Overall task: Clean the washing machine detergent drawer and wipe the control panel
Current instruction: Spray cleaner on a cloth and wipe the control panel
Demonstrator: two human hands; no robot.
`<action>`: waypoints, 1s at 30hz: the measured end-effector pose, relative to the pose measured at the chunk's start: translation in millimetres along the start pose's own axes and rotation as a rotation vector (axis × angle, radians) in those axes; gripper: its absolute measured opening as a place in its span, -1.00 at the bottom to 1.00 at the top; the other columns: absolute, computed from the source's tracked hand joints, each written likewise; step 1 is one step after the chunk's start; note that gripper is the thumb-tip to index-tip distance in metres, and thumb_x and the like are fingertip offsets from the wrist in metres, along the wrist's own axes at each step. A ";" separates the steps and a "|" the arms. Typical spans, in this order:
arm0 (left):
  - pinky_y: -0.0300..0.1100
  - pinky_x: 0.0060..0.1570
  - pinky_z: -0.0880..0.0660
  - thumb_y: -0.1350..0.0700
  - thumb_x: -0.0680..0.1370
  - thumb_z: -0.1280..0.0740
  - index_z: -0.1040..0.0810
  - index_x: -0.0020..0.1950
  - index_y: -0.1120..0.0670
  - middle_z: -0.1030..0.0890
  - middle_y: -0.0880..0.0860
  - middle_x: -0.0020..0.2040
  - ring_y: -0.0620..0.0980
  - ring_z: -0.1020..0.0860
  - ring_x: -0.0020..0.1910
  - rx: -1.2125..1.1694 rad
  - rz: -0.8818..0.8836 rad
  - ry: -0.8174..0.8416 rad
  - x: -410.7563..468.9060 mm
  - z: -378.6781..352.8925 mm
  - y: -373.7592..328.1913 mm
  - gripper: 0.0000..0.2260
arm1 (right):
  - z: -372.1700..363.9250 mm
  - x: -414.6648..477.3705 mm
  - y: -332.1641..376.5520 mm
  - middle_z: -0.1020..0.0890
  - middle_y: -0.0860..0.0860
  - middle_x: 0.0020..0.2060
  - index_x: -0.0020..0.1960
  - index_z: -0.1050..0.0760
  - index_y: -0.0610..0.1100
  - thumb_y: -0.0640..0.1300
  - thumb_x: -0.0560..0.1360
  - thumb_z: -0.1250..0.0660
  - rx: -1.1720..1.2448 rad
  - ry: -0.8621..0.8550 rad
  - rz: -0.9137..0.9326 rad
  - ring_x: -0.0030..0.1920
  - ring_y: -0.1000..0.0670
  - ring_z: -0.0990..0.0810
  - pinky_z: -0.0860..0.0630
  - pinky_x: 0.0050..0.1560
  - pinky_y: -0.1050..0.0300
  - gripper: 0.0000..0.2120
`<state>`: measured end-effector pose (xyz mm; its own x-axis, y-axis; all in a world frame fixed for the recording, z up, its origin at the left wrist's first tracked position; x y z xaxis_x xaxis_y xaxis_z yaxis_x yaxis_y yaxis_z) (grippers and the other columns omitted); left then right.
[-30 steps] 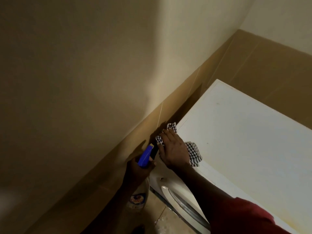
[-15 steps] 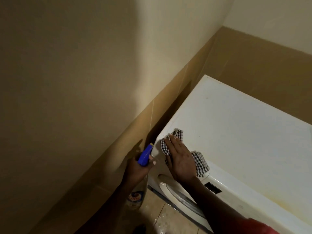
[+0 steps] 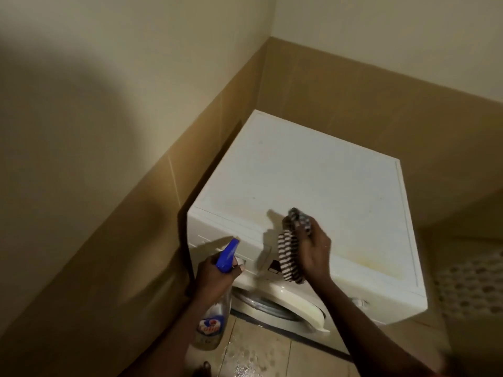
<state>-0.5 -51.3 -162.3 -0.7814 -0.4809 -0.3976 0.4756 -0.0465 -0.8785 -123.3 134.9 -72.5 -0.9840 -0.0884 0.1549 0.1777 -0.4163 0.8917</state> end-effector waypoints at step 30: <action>-0.14 -0.03 -0.60 0.12 0.39 -0.55 -0.60 -0.05 0.06 -0.64 0.02 -0.17 0.01 -0.63 -0.15 0.106 -0.153 0.296 -63.2 -185.5 -32.2 -0.79 | 208.1 -36.5 -87.5 -0.59 0.03 -0.07 0.22 -0.52 -0.12 -0.12 0.61 -0.22 0.123 -0.412 -0.300 0.00 -0.03 -0.56 -0.46 -0.01 0.10 -0.78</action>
<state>-41.3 143.0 -157.9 -0.9228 -0.1870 -0.3368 0.3711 -0.1966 -0.9076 -105.9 362.8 -67.6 -0.9198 0.3921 0.0173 -0.0914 -0.2570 0.9621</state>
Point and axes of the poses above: each hand's wrist, its own x-axis towards the middle knuckle, its own z-axis out of the back of the hand, y = z × x, the point moved 4 cm from there along x, towards the middle knuckle
